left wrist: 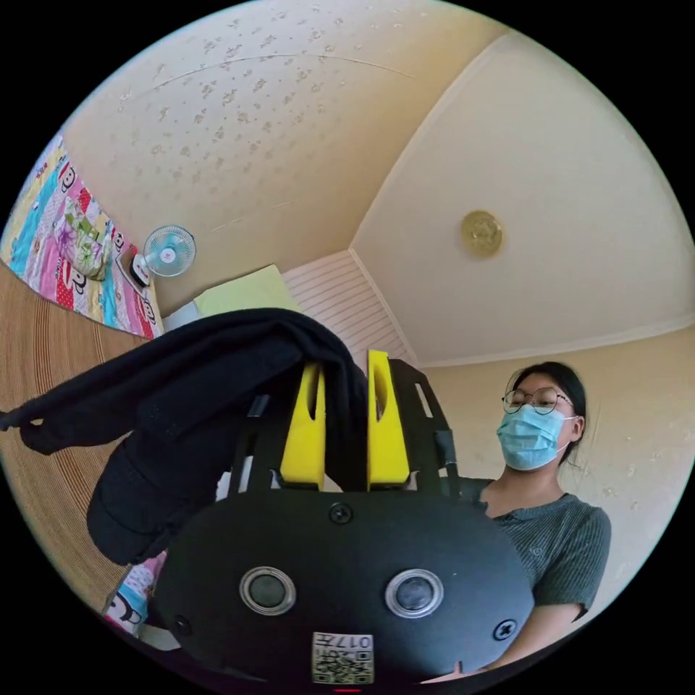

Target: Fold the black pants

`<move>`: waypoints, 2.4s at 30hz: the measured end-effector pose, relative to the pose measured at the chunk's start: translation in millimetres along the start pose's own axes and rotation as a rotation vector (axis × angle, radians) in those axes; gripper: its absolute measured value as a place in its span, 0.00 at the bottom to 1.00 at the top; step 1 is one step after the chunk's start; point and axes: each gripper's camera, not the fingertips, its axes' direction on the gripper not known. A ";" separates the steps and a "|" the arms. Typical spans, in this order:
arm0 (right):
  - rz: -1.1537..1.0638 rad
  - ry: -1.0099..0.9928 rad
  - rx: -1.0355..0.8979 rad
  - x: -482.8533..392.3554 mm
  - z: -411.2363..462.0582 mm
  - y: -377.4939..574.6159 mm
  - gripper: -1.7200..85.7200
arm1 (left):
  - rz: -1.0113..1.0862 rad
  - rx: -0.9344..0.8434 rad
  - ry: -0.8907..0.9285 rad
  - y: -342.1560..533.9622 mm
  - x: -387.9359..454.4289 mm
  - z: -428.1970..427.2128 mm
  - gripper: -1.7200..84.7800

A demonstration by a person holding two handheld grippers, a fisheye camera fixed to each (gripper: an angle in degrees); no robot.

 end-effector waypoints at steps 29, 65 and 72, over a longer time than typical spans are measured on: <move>0.128 0.403 0.562 -26.4 -182.1 -23.3 0.01 | 0.091 -0.465 -0.526 126.6 33.2 108.4 0.28; -0.027 -0.043 0.727 -46.3 -485.9 -132.9 0.03 | 0.523 -0.139 -0.277 -41.5 342.1 110.5 0.05; 0.255 -0.295 0.019 46.5 -208.1 -283.3 0.11 | 0.187 0.286 -1.040 -38.5 370.8 -142.8 0.08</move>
